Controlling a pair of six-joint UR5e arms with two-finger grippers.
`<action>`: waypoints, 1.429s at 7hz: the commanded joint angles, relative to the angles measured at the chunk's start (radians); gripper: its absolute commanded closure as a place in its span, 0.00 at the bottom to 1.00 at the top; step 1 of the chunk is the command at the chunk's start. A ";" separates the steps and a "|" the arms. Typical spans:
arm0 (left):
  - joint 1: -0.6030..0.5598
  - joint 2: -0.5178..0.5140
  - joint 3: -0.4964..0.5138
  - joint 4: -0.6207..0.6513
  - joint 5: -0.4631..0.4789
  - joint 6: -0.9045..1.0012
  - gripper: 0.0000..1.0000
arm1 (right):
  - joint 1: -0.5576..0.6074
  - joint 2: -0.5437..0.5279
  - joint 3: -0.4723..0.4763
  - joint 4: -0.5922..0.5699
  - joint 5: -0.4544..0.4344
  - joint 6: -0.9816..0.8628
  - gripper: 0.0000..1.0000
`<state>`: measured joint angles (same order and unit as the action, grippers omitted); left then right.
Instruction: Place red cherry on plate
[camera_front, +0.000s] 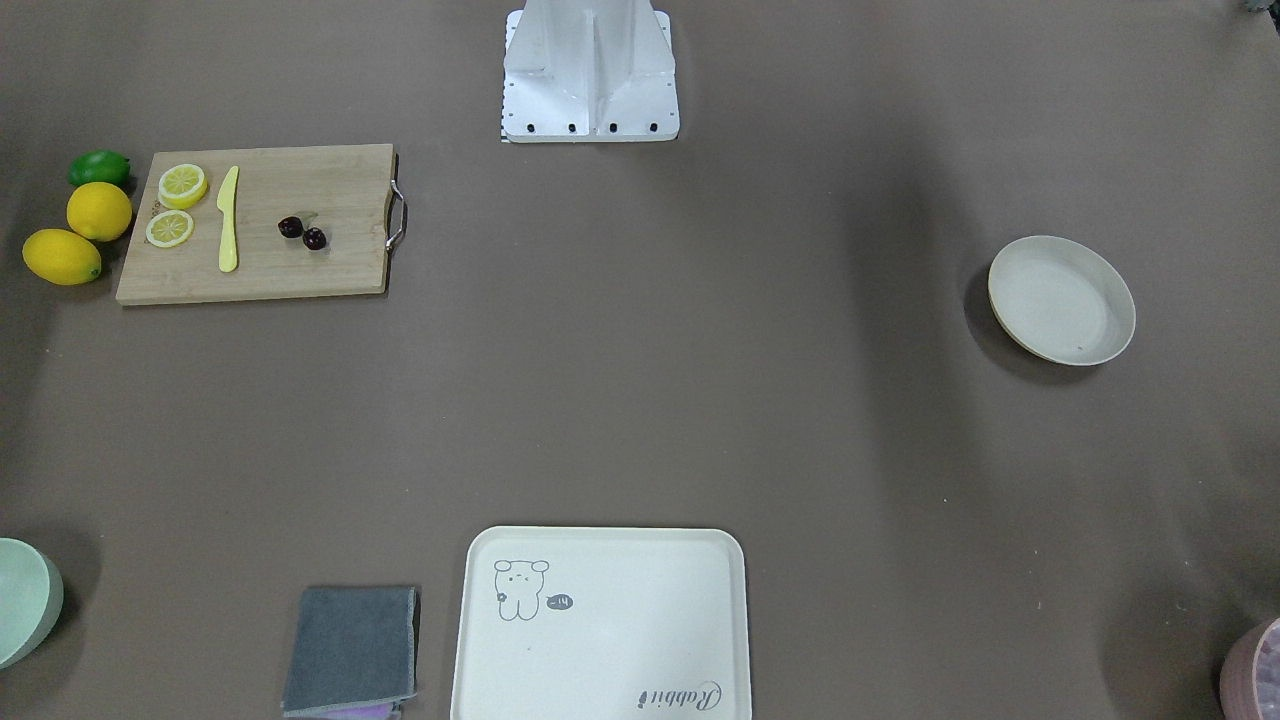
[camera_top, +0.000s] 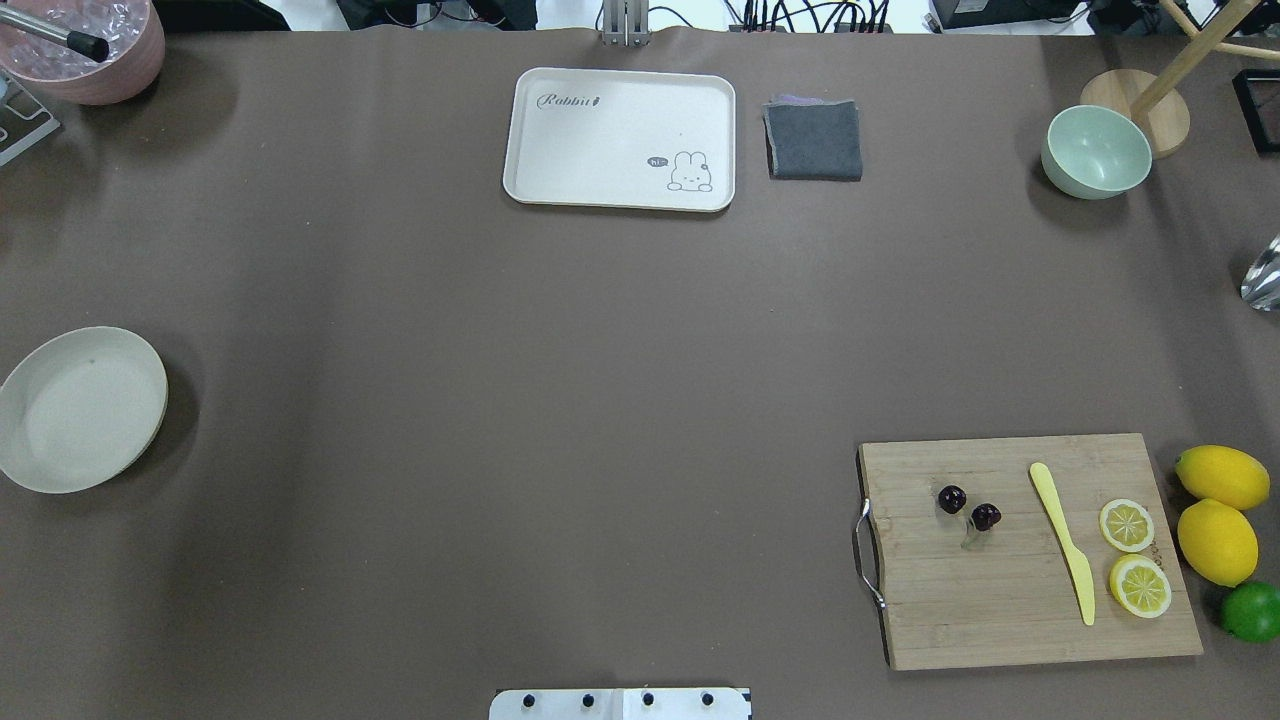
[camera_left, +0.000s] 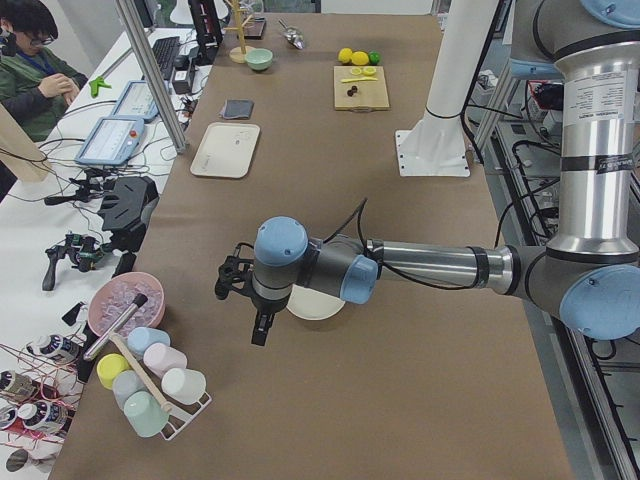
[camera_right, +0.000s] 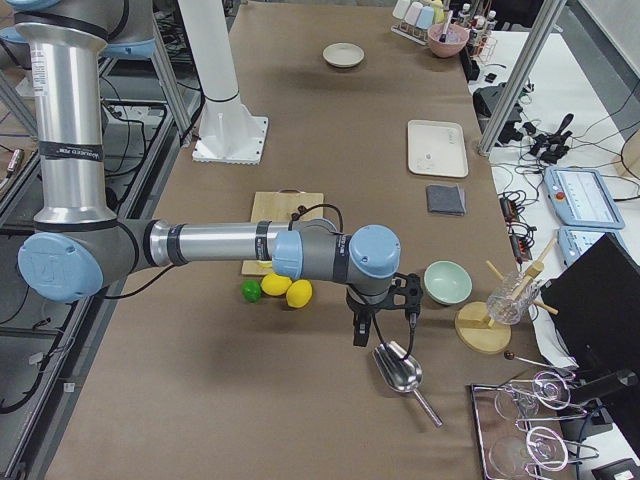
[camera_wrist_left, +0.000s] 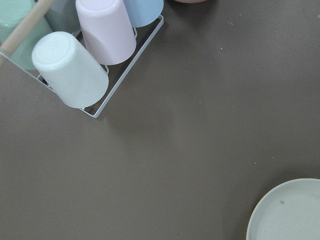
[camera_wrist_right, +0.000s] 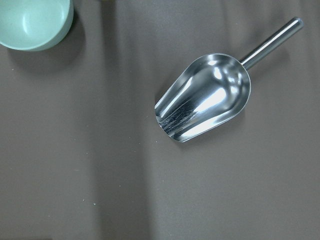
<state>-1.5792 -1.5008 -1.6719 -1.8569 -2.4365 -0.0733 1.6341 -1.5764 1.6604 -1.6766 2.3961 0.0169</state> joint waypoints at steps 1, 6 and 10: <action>0.034 0.022 0.014 -0.106 -0.061 -0.124 0.02 | 0.001 -0.001 0.001 0.000 0.000 0.000 0.00; 0.276 0.065 0.317 -0.847 0.067 -0.560 0.02 | 0.001 -0.001 0.002 0.000 0.002 -0.002 0.00; 0.430 0.068 0.317 -0.852 0.097 -0.559 0.02 | 0.001 -0.004 0.013 0.000 0.002 0.000 0.00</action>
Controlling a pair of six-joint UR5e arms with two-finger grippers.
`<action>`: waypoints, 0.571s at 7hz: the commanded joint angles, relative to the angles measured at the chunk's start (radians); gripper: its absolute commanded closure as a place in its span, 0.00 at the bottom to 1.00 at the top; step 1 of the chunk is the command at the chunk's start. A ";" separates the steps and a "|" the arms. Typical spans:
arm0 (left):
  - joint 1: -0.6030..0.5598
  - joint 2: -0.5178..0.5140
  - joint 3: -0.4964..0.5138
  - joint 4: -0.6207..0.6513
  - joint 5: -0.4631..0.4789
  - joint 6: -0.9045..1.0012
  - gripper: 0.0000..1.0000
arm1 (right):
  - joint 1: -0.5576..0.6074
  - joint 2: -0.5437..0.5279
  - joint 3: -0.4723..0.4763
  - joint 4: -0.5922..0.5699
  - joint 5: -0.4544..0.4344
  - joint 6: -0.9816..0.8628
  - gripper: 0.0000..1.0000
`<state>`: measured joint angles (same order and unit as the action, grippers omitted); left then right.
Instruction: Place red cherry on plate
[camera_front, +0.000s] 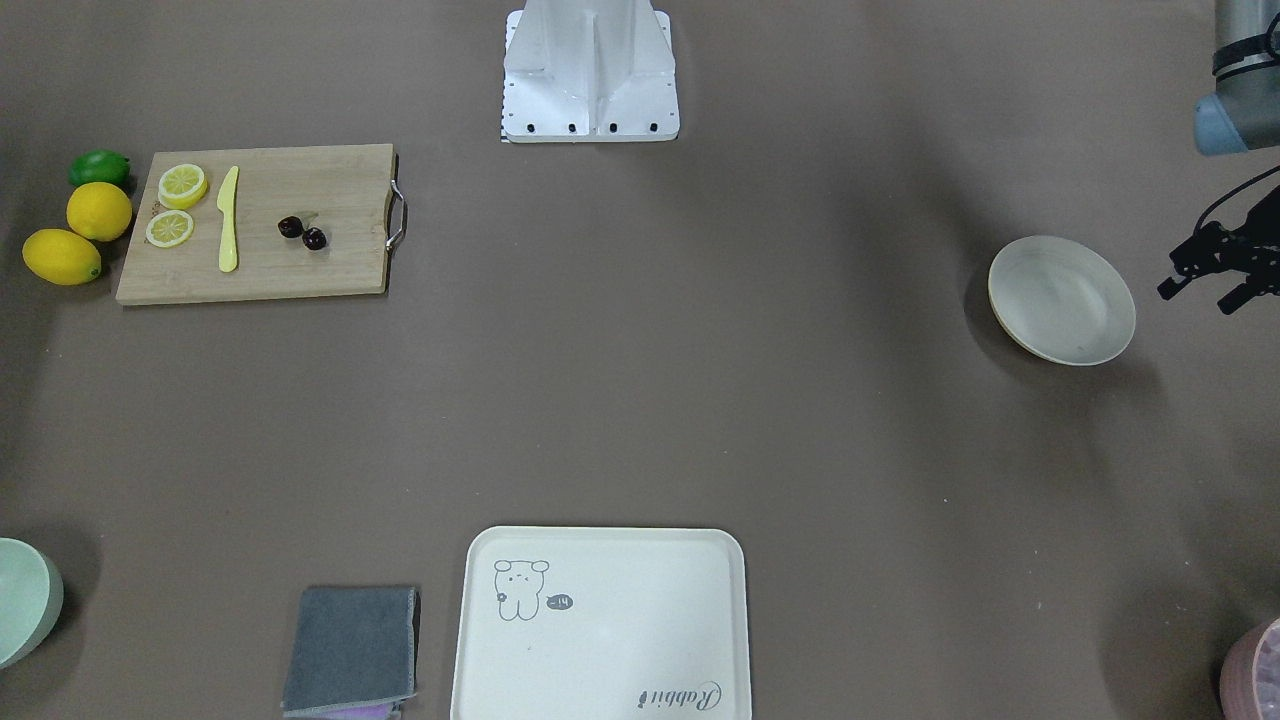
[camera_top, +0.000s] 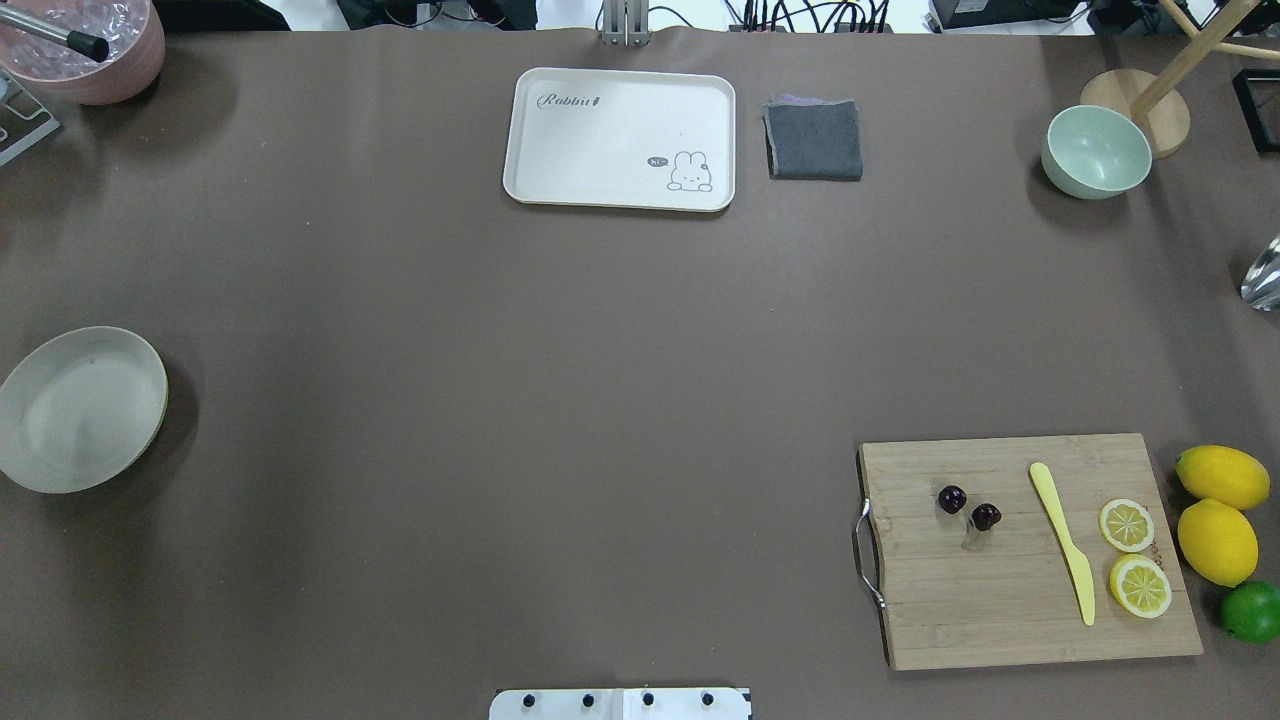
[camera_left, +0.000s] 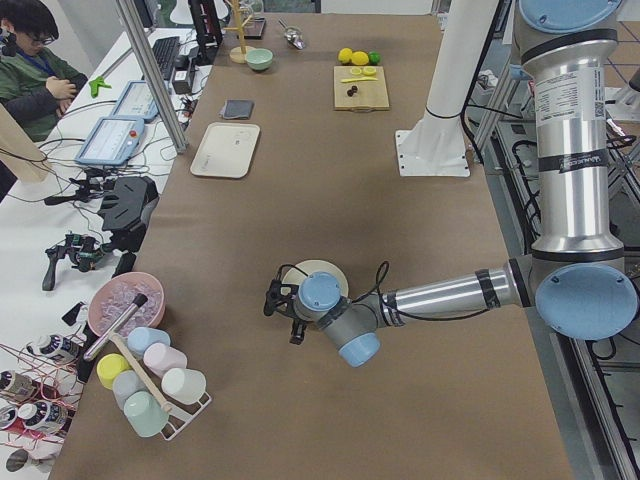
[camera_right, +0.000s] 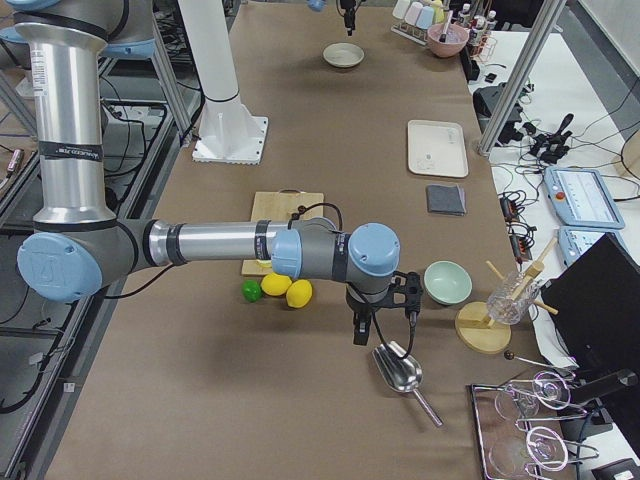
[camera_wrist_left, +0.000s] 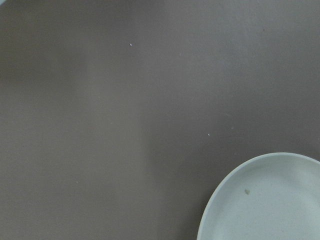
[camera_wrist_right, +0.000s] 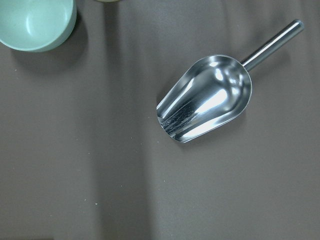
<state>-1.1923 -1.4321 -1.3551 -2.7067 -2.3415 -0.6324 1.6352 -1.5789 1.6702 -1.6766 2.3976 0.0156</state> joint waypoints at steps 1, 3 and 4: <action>0.066 -0.001 -0.001 -0.002 0.001 0.002 0.03 | 0.000 -0.001 0.002 0.000 0.000 0.001 0.00; 0.080 0.001 0.002 -0.002 0.001 0.005 0.13 | 0.000 -0.001 0.002 0.000 -0.002 0.001 0.00; 0.092 0.001 0.002 -0.004 0.001 0.003 0.38 | 0.000 -0.001 0.000 0.000 0.000 0.000 0.00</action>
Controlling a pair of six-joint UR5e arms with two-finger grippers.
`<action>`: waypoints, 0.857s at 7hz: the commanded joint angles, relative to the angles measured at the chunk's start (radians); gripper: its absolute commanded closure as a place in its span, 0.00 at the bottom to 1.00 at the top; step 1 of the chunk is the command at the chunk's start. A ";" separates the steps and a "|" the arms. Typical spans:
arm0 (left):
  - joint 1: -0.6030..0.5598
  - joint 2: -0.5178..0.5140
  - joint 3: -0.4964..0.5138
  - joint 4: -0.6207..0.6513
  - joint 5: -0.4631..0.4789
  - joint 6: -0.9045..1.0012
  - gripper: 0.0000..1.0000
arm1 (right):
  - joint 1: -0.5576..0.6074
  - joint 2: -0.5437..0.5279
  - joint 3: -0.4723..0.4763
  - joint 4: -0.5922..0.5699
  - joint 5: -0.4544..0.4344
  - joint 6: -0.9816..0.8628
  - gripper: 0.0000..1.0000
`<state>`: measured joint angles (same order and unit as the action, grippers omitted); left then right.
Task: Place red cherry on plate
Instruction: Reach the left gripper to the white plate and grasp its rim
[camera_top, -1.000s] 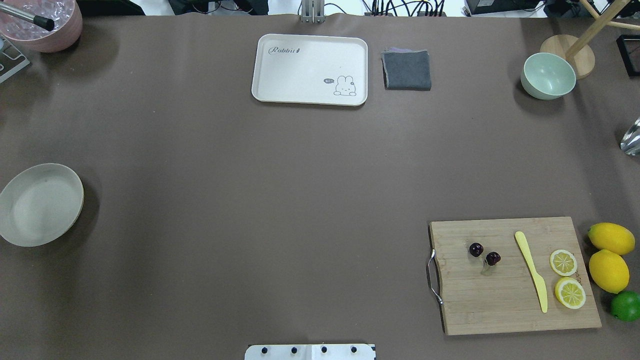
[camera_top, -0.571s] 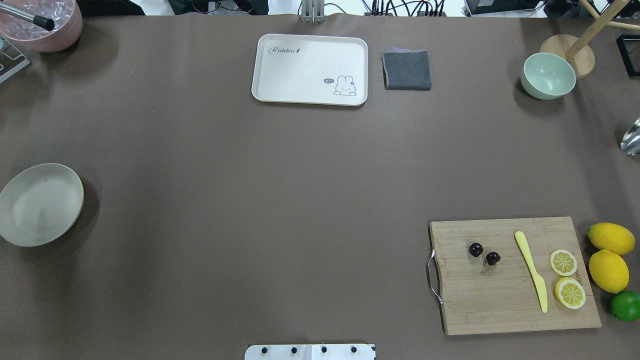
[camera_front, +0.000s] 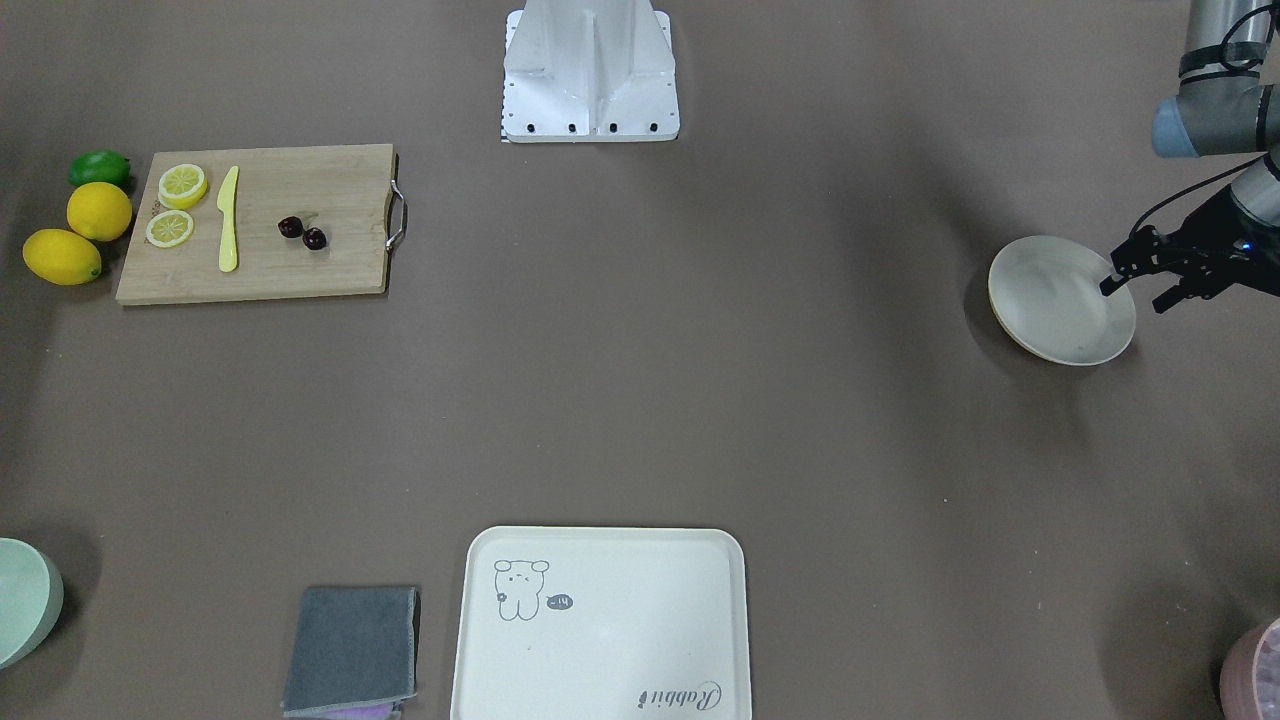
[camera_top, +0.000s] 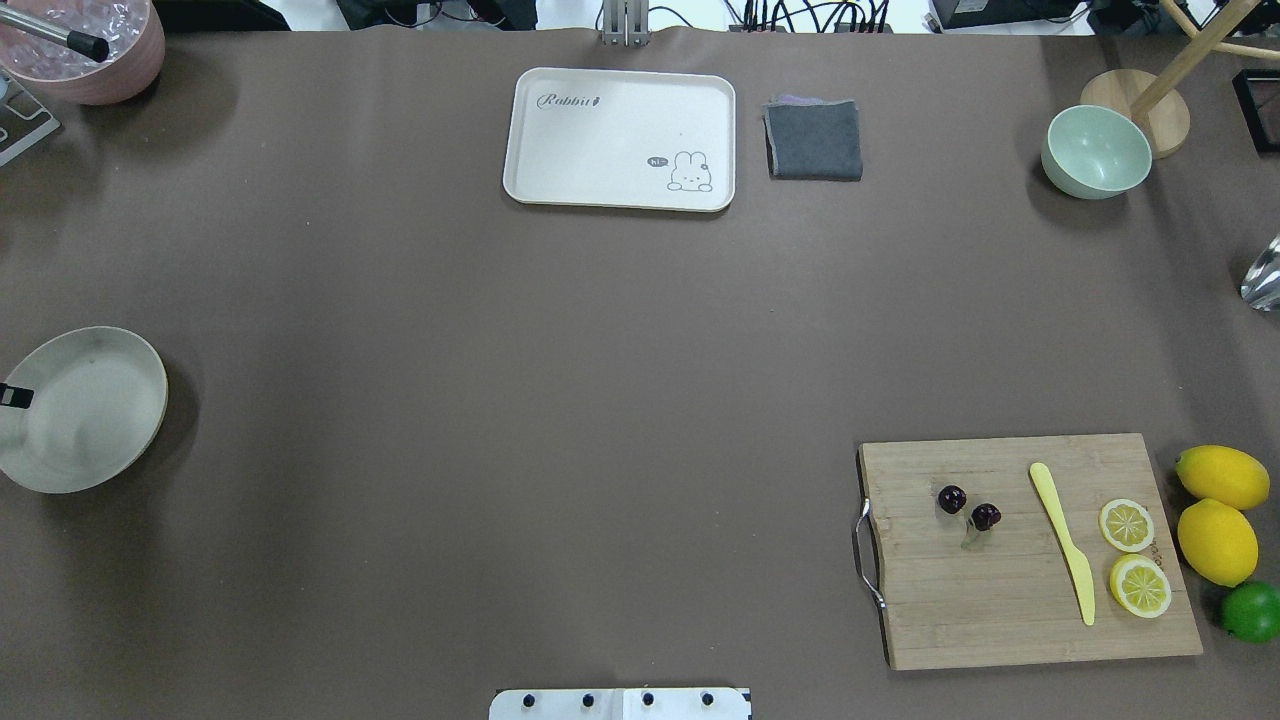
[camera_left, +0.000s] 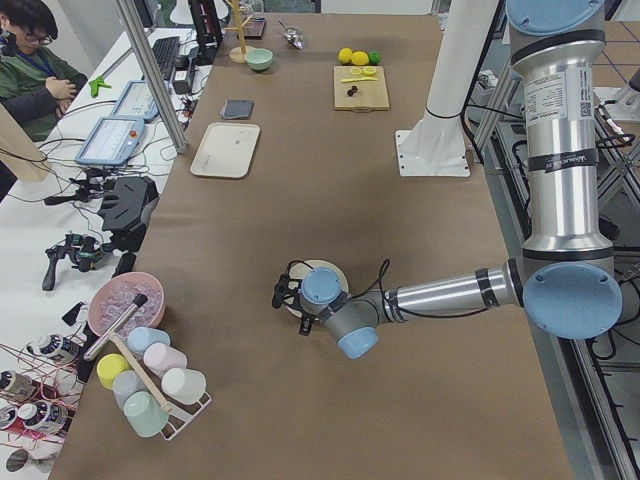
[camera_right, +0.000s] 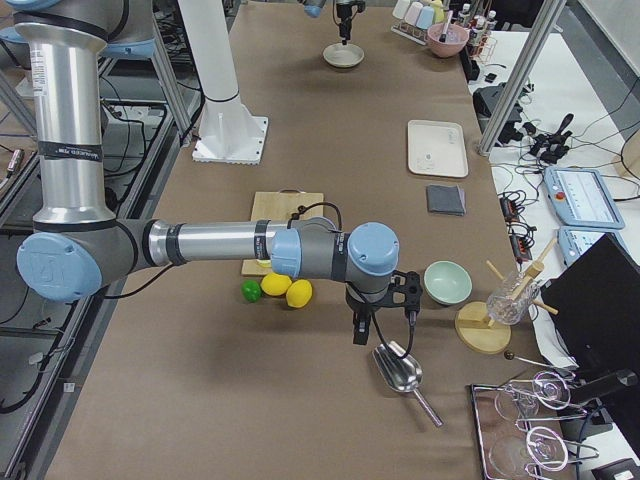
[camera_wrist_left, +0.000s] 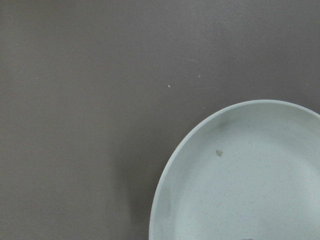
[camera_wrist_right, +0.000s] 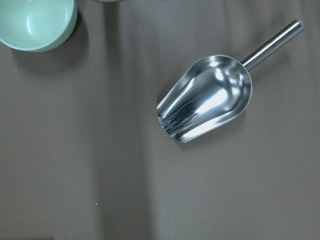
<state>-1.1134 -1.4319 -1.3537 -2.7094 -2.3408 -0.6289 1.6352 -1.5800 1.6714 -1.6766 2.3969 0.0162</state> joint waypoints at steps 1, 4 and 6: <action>0.015 0.001 0.011 -0.013 0.001 0.000 0.46 | 0.000 -0.003 -0.001 0.000 0.001 -0.001 0.00; 0.017 0.001 0.031 -0.033 0.001 0.000 0.51 | 0.000 -0.003 0.001 0.000 0.001 -0.001 0.00; 0.017 0.002 0.031 -0.035 0.000 0.000 1.00 | 0.000 0.000 0.001 0.000 0.001 -0.001 0.00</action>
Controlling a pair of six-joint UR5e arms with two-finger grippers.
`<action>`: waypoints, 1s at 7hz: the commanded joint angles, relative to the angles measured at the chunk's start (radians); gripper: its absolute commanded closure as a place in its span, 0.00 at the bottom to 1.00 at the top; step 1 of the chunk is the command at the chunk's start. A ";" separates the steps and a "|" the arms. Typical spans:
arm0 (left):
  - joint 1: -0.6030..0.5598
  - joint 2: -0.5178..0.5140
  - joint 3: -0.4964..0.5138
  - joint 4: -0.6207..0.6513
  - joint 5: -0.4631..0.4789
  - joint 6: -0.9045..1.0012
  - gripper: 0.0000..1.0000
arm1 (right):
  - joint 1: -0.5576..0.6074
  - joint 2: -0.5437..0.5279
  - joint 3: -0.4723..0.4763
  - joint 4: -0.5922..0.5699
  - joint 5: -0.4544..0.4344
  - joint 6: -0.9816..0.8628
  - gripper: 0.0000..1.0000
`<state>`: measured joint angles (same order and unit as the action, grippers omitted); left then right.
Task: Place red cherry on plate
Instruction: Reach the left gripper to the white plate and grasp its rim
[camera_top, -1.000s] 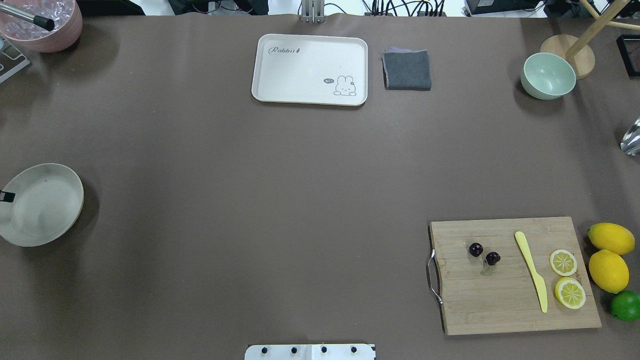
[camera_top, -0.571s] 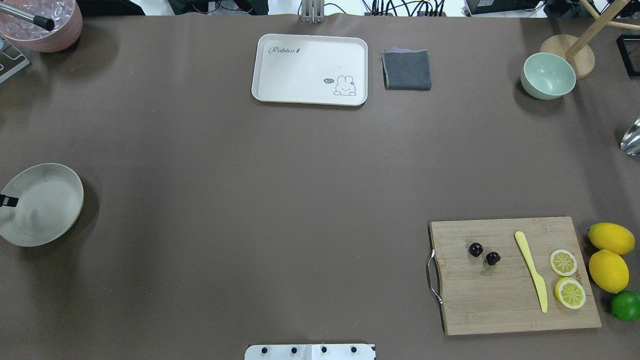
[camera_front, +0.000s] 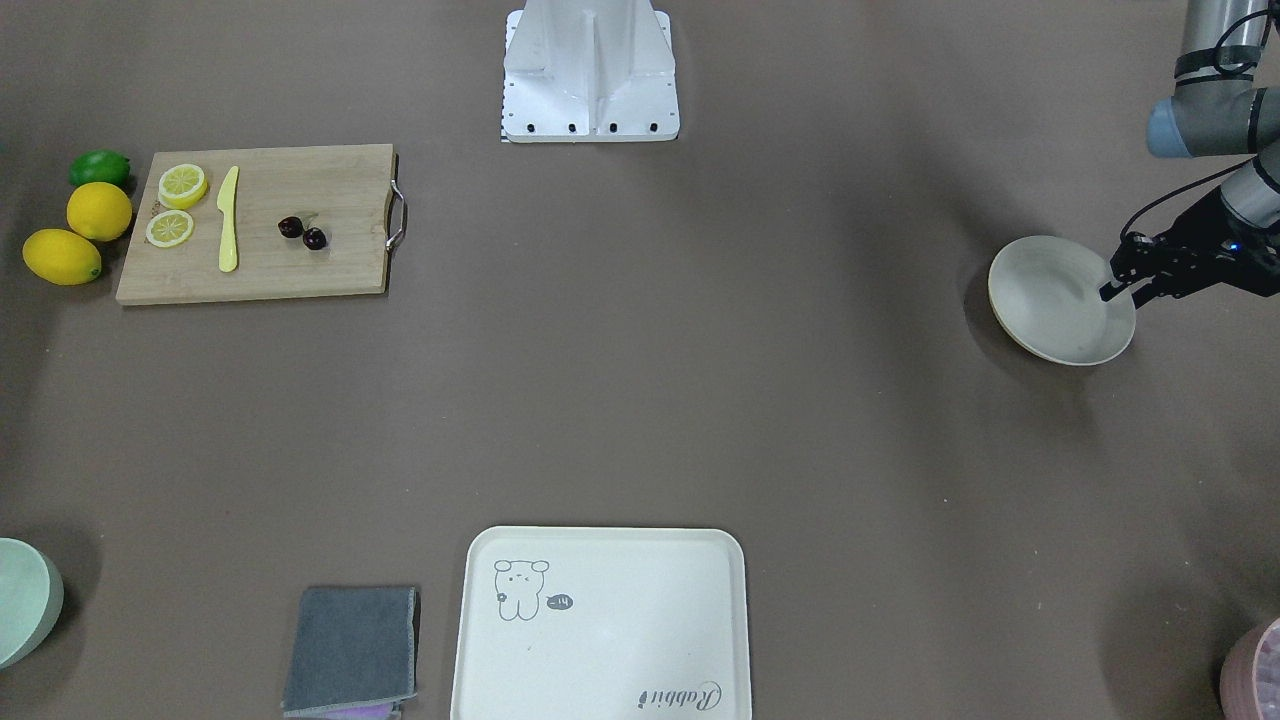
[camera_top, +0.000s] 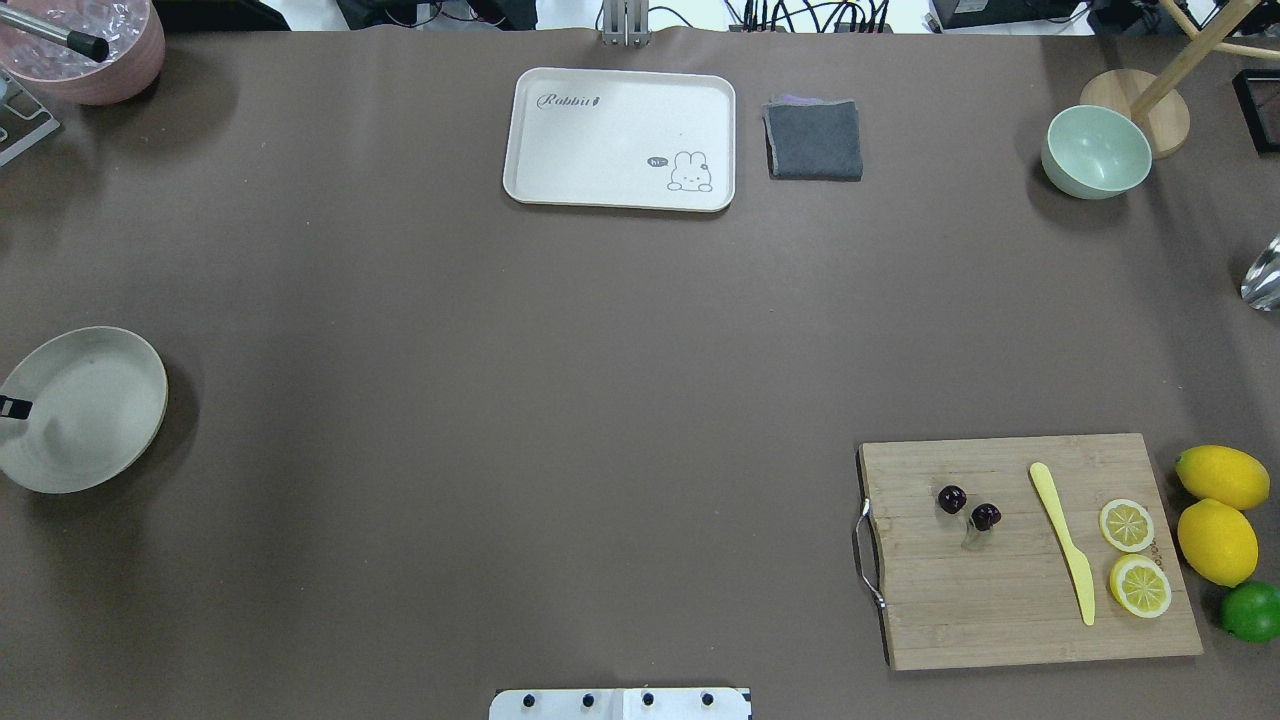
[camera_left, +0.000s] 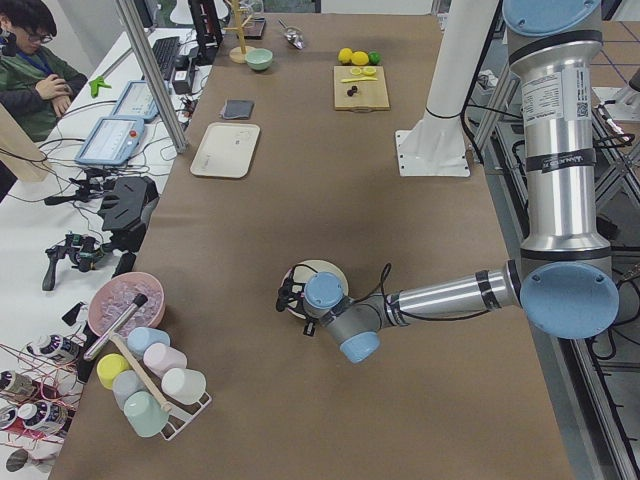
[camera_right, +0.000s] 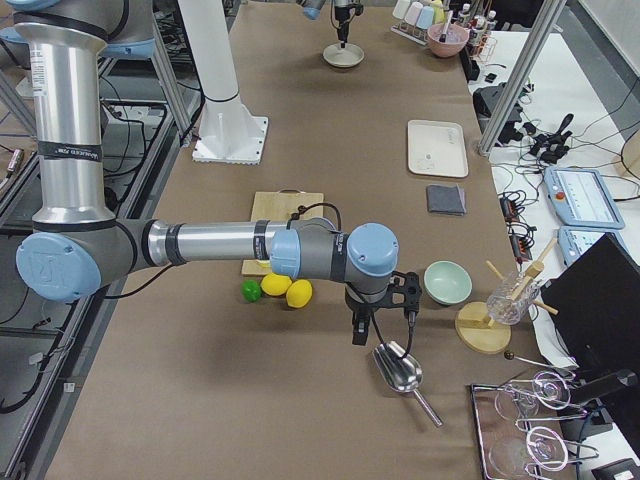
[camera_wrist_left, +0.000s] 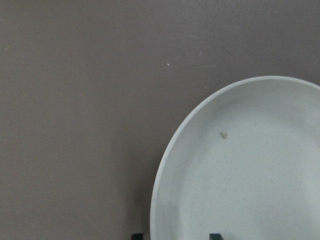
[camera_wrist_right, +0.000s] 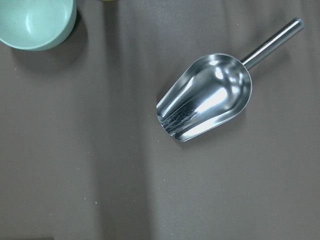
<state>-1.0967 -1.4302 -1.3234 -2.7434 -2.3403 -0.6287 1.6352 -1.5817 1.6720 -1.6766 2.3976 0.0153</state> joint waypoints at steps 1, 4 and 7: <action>0.000 0.002 0.001 -0.001 -0.002 -0.006 1.00 | 0.000 0.002 0.000 0.000 0.000 0.000 0.00; -0.023 -0.019 -0.013 0.019 -0.058 -0.017 1.00 | 0.000 0.005 0.000 0.001 0.000 0.002 0.00; -0.134 -0.159 -0.136 0.201 -0.143 -0.196 1.00 | 0.000 0.000 0.014 0.001 -0.002 0.000 0.00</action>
<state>-1.2098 -1.5456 -1.3941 -2.6098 -2.4706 -0.7381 1.6352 -1.5788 1.6765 -1.6752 2.3963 0.0155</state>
